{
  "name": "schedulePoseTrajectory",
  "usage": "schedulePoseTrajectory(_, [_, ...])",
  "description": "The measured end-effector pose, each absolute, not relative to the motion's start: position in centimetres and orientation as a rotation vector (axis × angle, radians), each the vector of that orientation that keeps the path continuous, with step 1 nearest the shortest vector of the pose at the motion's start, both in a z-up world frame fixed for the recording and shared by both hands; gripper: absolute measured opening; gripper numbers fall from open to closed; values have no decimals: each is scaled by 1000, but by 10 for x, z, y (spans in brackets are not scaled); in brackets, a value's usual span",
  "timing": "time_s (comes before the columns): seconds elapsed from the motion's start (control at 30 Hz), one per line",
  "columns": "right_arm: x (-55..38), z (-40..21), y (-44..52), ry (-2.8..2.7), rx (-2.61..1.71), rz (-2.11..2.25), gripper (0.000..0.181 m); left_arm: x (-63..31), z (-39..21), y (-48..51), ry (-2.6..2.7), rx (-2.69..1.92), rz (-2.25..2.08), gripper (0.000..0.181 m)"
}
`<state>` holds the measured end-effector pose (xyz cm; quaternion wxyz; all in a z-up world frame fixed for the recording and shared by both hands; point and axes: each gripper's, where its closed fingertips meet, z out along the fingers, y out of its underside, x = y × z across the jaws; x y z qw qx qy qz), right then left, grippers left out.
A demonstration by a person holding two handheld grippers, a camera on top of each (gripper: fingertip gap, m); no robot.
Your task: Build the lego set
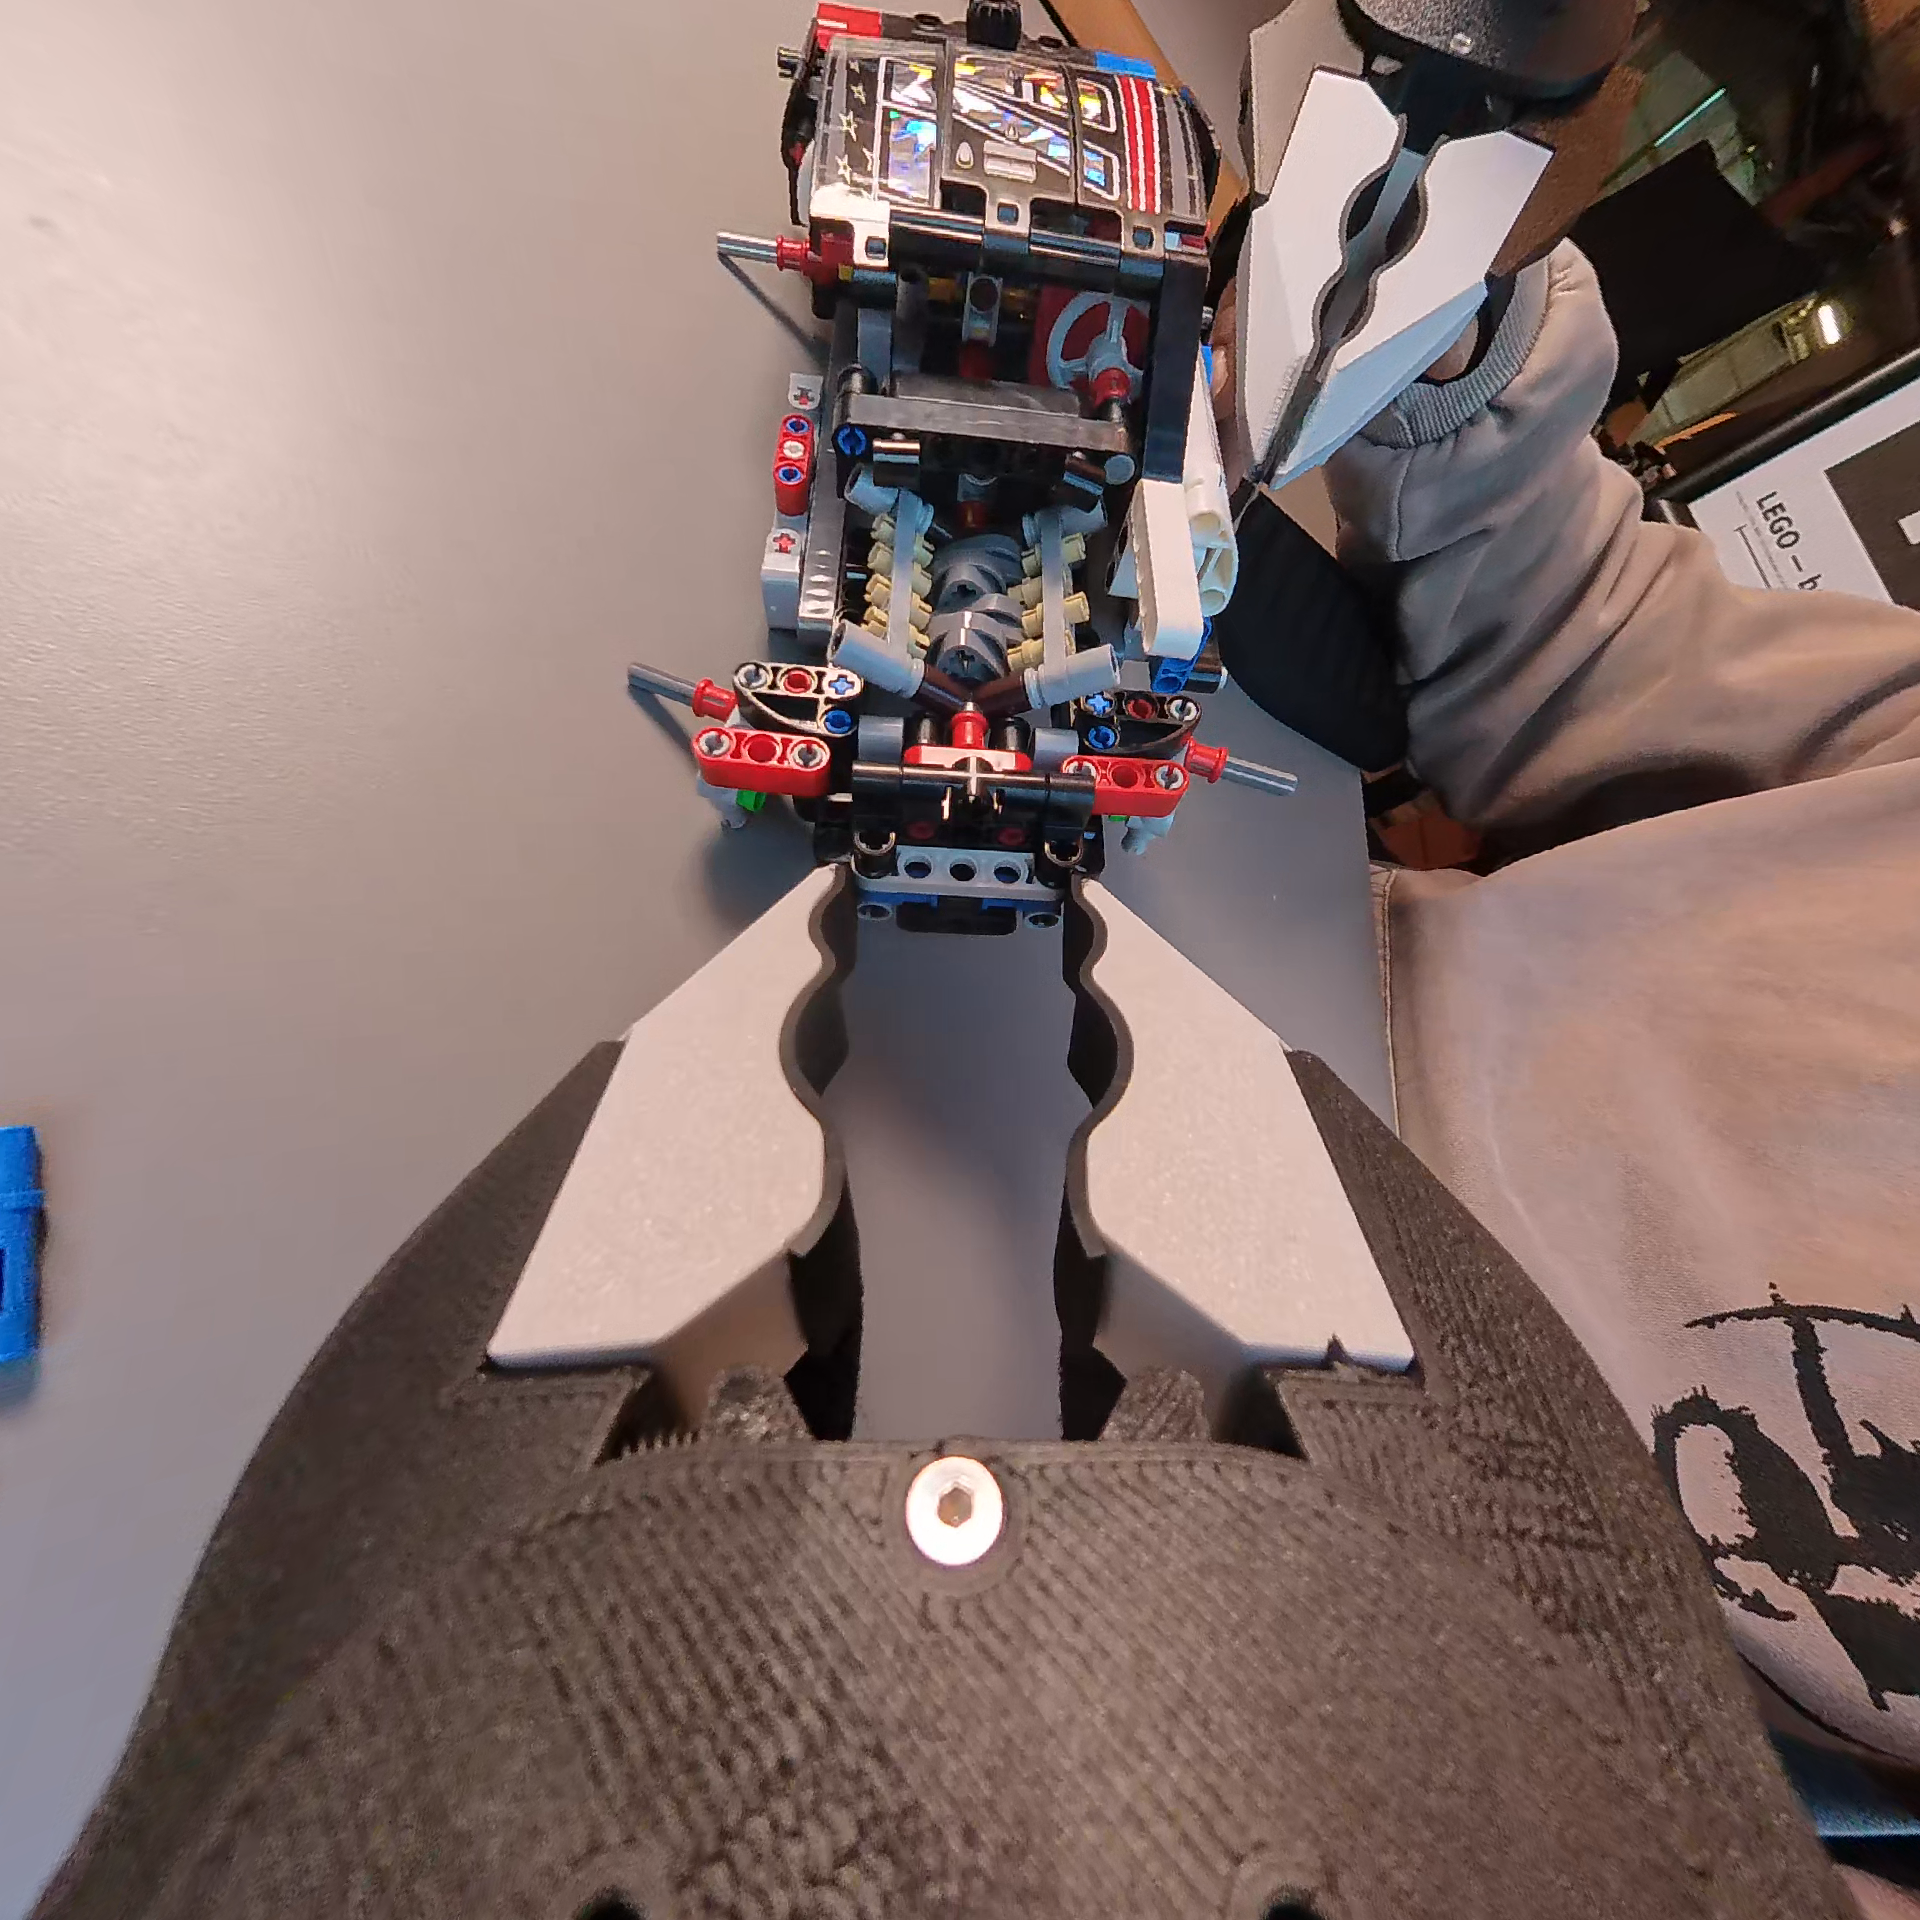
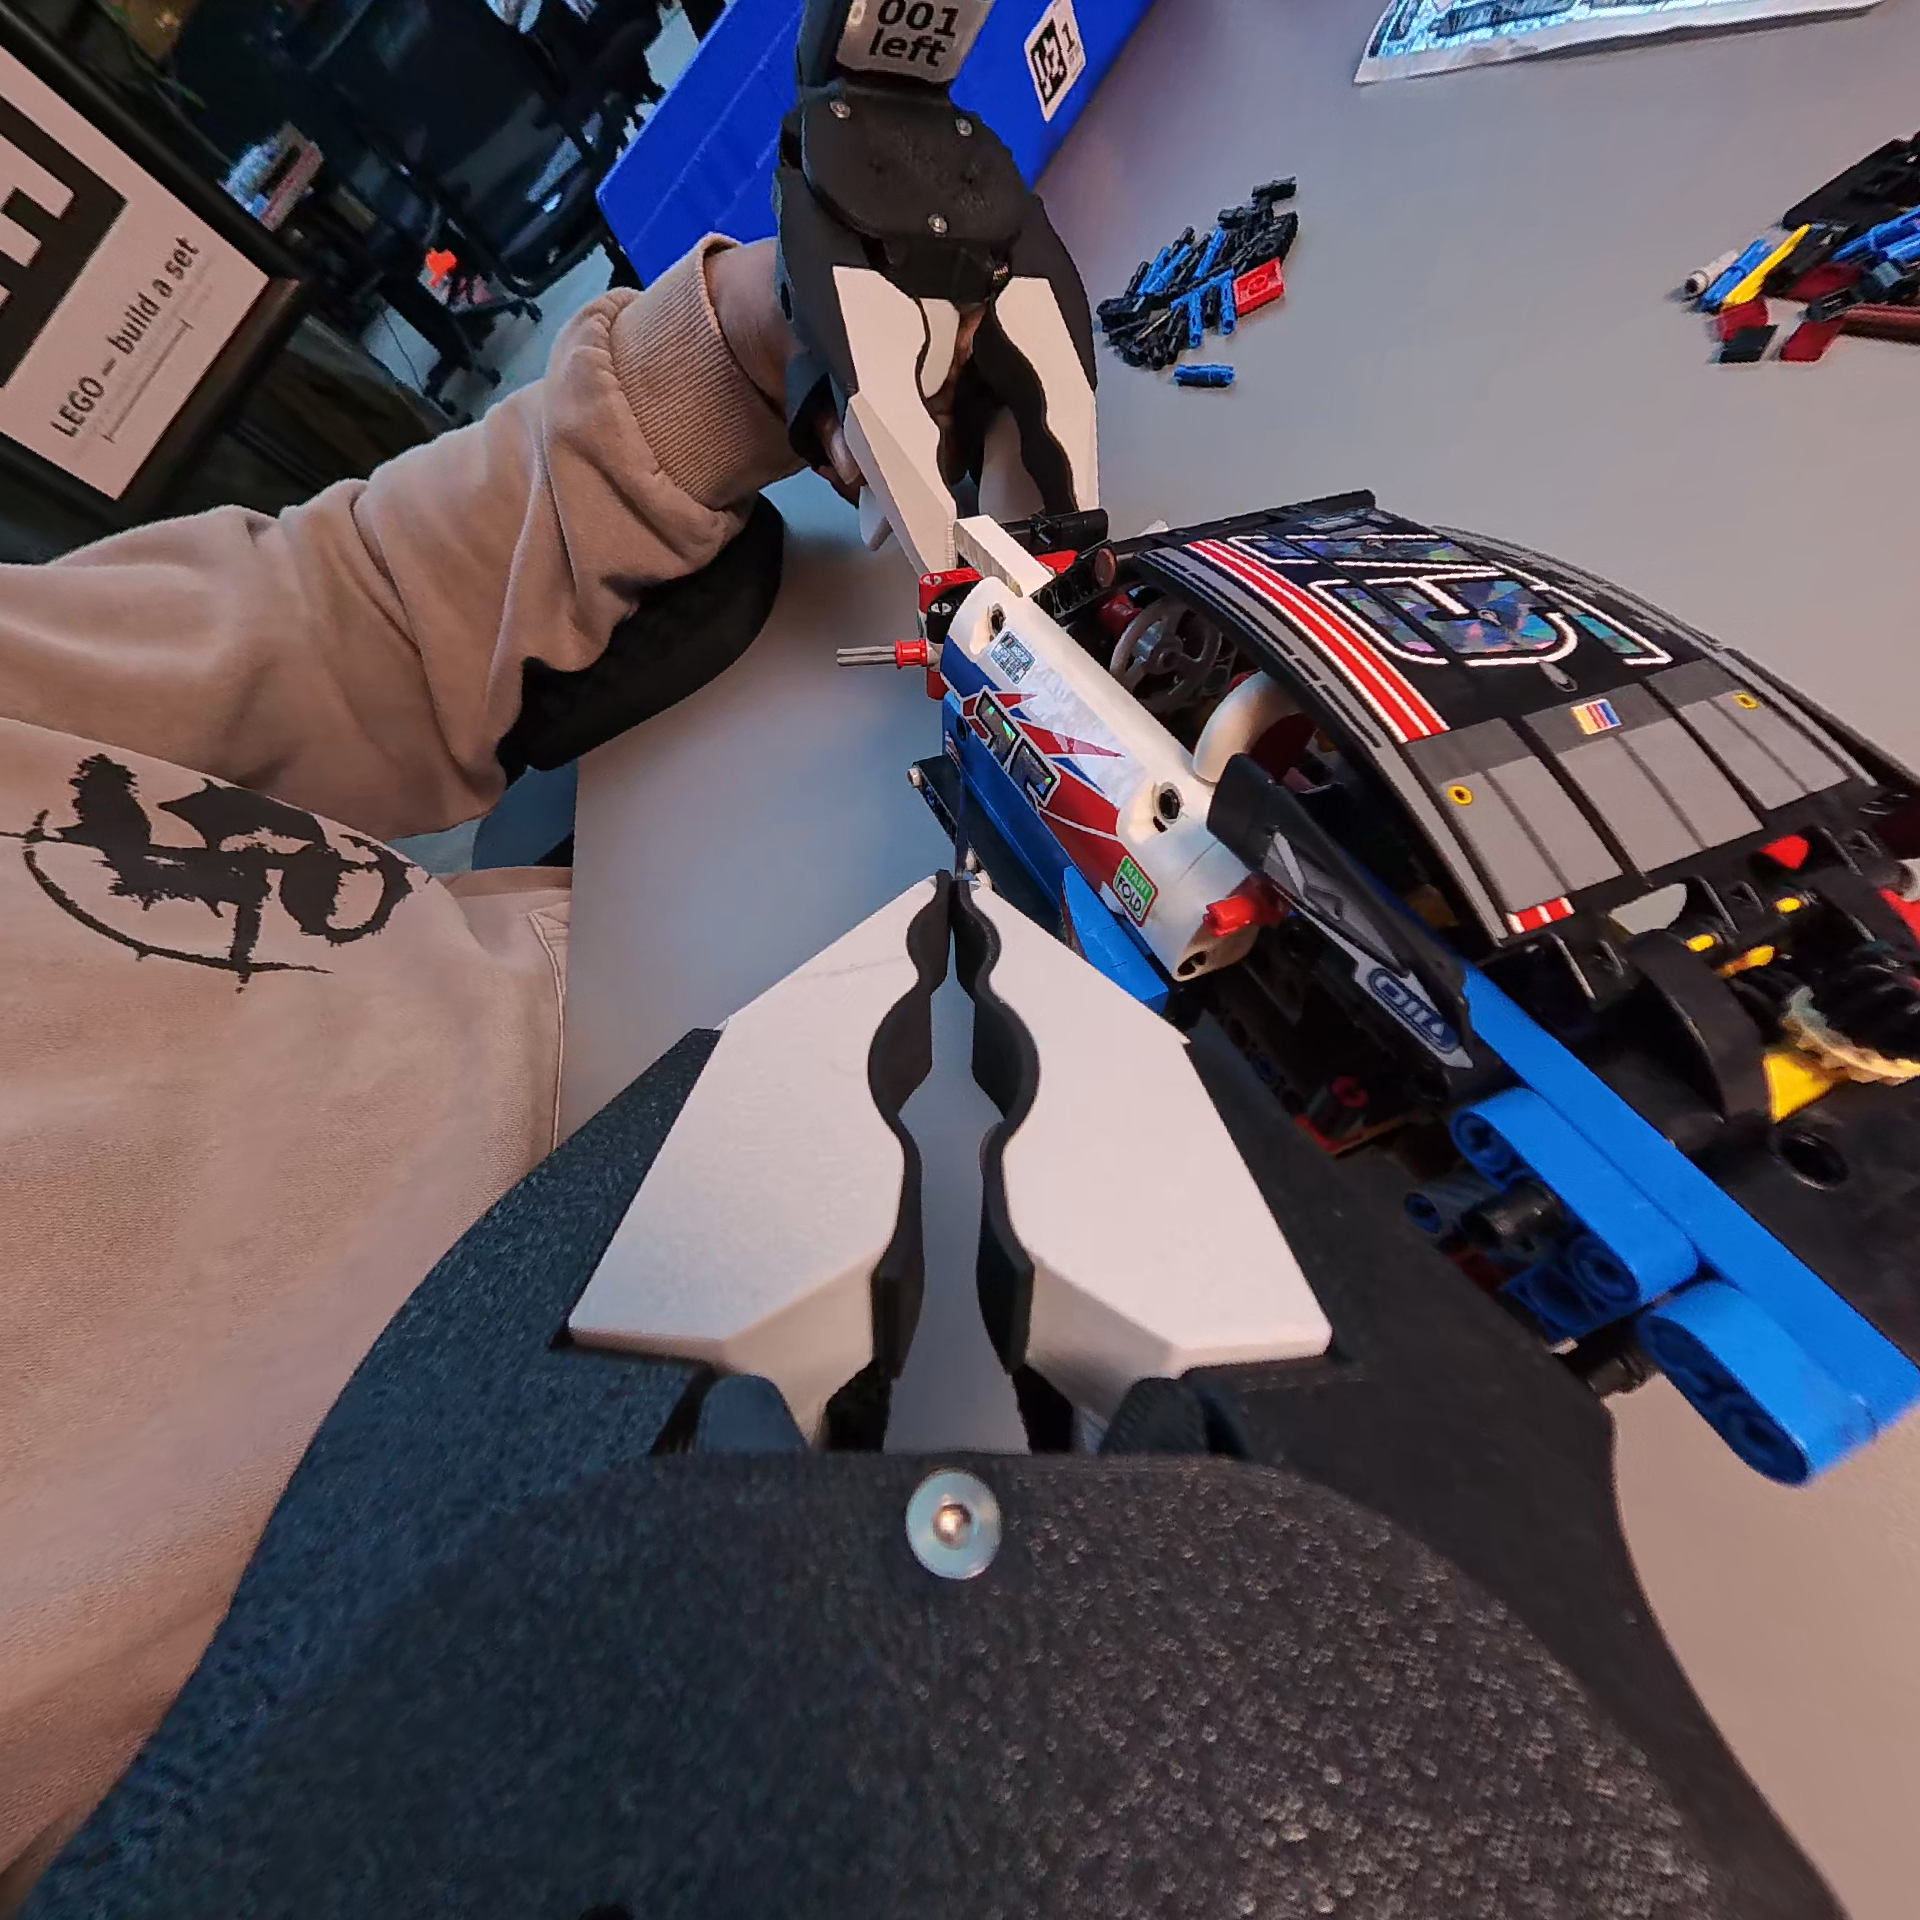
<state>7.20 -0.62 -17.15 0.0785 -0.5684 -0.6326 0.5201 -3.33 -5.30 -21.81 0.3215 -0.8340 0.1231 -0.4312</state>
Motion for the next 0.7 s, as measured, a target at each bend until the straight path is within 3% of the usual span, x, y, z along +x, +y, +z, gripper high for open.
schedulePoseTrajectory(0.43, [78,-136,-13,-1911,-1549,1653,0,-34,-219,-53,310,-2189,-1149,38])
schedulePoseTrajectory(0.7, [70,-163,-17,-1955,-1618,1608,0,-34,-219,-53,306,-2188,-1154,38])
